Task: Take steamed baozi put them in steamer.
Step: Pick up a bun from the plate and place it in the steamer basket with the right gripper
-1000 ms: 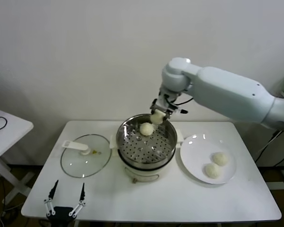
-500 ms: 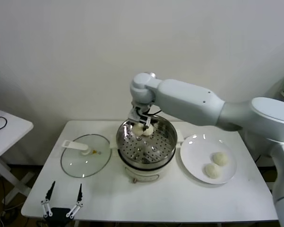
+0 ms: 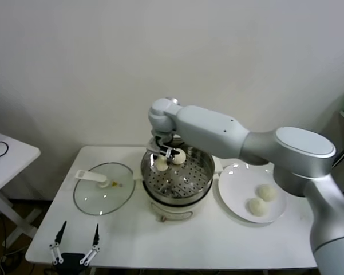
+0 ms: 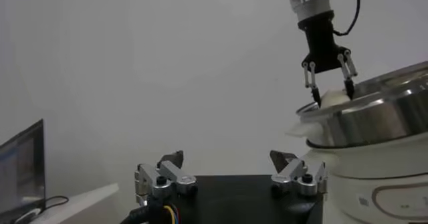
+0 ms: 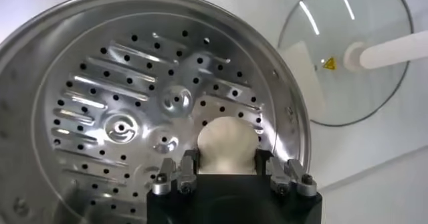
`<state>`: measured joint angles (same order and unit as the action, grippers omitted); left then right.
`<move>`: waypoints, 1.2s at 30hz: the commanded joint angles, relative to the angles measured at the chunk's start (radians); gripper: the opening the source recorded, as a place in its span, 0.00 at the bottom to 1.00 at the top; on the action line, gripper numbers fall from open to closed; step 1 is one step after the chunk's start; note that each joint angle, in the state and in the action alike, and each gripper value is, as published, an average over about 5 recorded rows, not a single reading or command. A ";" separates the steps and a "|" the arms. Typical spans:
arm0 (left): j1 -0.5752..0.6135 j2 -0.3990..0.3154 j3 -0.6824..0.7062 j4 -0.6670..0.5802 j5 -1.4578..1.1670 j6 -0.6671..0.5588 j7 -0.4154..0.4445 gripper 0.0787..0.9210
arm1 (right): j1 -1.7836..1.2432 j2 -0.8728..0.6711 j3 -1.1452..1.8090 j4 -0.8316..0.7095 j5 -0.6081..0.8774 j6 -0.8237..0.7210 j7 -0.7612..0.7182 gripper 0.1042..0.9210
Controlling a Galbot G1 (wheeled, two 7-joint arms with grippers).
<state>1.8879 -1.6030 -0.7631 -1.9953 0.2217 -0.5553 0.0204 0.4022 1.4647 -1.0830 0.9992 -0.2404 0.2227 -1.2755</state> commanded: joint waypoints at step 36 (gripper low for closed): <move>0.016 0.004 0.000 -0.001 -0.021 -0.033 -0.008 0.88 | 0.021 -0.016 -0.127 -0.151 0.618 -0.489 0.106 0.55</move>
<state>1.9038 -1.5986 -0.7643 -1.9966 0.2011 -0.5863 0.0124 0.4251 1.4556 -1.1976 0.8496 0.3200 -0.2072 -1.1962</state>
